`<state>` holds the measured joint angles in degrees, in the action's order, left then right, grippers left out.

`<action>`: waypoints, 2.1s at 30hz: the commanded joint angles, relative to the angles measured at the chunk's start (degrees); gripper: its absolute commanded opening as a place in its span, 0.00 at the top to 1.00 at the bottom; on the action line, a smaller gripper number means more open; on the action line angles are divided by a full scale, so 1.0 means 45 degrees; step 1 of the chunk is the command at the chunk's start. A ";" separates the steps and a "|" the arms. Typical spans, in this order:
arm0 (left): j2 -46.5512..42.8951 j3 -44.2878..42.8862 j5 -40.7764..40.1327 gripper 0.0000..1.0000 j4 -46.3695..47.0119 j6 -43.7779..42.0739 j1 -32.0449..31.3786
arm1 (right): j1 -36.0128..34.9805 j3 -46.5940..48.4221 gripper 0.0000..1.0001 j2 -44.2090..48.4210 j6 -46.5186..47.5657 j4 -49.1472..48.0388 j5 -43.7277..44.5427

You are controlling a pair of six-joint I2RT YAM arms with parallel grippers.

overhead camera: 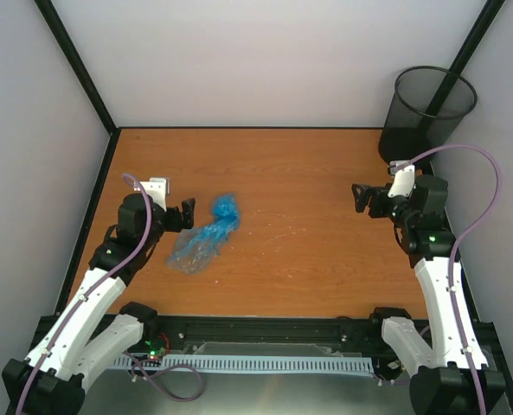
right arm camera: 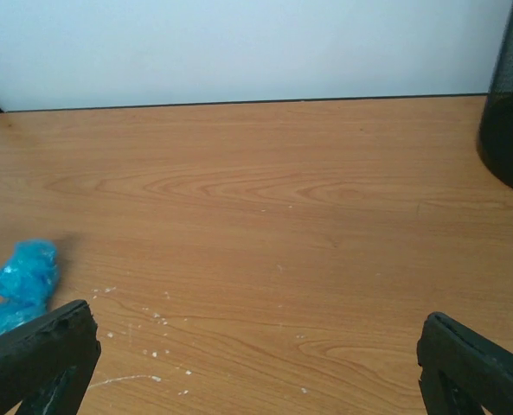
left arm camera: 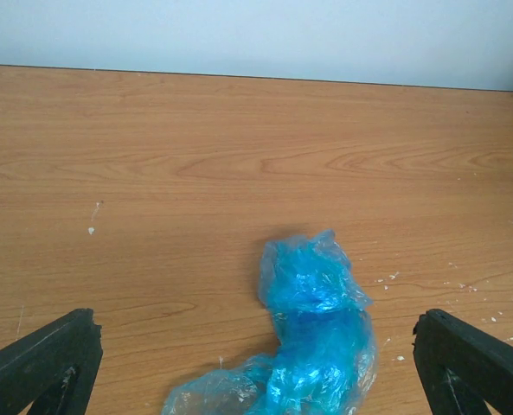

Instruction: Put the trash bags into the trash bin

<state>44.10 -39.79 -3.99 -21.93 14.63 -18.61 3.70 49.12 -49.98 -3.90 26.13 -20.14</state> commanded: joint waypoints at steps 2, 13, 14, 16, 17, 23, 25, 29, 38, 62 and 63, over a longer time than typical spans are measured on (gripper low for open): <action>-0.0097 -0.0196 -0.0013 0.00 0.0030 0.0046 -0.0083 | -0.0042 -0.0250 0.00 0.0935 0.1769 0.0476 -0.2564; 0.0929 -0.0215 0.1587 0.00 -0.0045 -0.0088 -0.0083 | -0.0062 -0.1866 0.00 0.2574 0.6897 0.2578 -0.3098; 0.1071 -0.0234 0.1663 0.00 -0.0062 -0.0073 -0.0083 | -0.0062 -0.1865 0.00 0.2476 0.6960 0.2614 -0.3175; 0.1338 -0.0289 0.1688 0.00 -0.0134 -0.0029 -0.0083 | -0.0062 -0.1165 0.00 0.1922 0.6914 0.2889 -0.3325; 0.1451 -0.0280 0.1722 0.00 -0.0159 0.0003 -0.0083 | -0.0062 -0.0527 0.01 0.1469 0.7067 0.3151 -0.3338; 0.2044 -0.0253 0.3159 0.07 -0.0066 -0.0234 -0.0083 | -0.0046 0.5667 0.00 -0.2961 0.7409 0.4991 -0.1996; 0.2117 -0.0203 0.4103 0.15 0.0034 -0.0484 -0.0083 | -0.0042 0.7520 0.01 -0.4617 0.7220 0.5334 -0.1170; 0.2146 -0.0239 0.3875 0.13 -0.0080 -0.0426 -0.0083 | 0.0122 1.0842 0.11 -0.7775 0.6914 0.5757 0.0596; 0.2122 -0.0200 0.3929 0.07 -0.0083 -0.0312 -0.0083 | 0.1442 1.9545 0.14 -1.4488 0.4945 0.7579 -0.0492; 0.1999 -0.0187 0.3883 0.02 -0.0106 -0.0261 -0.0101 | 0.0263 1.7259 0.14 -1.5078 0.6056 0.3950 0.3317; 0.2000 -0.0182 0.3881 0.02 -0.0106 -0.0263 -0.0102 | 0.0177 1.7029 0.14 -1.5009 0.6096 0.3545 0.3694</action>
<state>53.71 -39.79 13.34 -22.39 13.63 -18.72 7.62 130.45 -121.01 20.12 48.36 -11.31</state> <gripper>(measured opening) 0.984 0.861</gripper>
